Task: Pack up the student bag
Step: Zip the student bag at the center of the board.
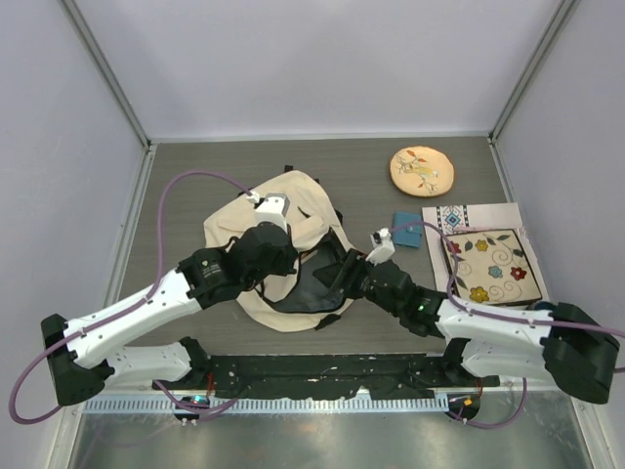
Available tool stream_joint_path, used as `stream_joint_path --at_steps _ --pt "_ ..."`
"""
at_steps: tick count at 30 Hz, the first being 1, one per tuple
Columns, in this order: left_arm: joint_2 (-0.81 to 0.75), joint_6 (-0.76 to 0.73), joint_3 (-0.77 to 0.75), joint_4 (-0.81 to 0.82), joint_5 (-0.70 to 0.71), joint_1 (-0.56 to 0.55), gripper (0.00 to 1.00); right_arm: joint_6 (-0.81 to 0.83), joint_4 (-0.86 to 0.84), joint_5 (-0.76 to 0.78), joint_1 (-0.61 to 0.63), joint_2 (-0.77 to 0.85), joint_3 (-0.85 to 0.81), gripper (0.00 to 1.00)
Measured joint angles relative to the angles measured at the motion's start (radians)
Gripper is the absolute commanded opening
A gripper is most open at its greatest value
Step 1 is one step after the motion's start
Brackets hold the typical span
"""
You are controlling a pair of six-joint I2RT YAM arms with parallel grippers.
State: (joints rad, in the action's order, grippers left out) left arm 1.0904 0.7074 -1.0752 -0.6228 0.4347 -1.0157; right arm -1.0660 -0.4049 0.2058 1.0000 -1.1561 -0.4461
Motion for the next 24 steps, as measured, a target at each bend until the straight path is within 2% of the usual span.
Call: stream_joint_path --at_steps 5,10,13,19,24 --pt "0.0 0.004 0.018 0.017 -0.005 0.003 0.0 0.009 0.229 0.084 0.007 0.183 0.052 0.54" --pt "0.001 0.015 0.024 0.031 -0.014 0.003 0.0 0.002 0.407 0.157 0.009 0.274 0.088 0.45" --pt "0.006 0.017 0.027 0.035 -0.018 0.004 0.0 -0.002 0.445 0.177 0.009 0.283 0.109 0.41" --pt "0.014 0.018 0.029 0.037 -0.027 0.004 0.0 0.003 0.452 0.191 0.009 0.205 0.115 0.39" --pt "0.014 0.018 0.033 0.043 -0.035 0.004 0.0 0.024 0.397 0.19 0.01 0.148 0.115 0.38"
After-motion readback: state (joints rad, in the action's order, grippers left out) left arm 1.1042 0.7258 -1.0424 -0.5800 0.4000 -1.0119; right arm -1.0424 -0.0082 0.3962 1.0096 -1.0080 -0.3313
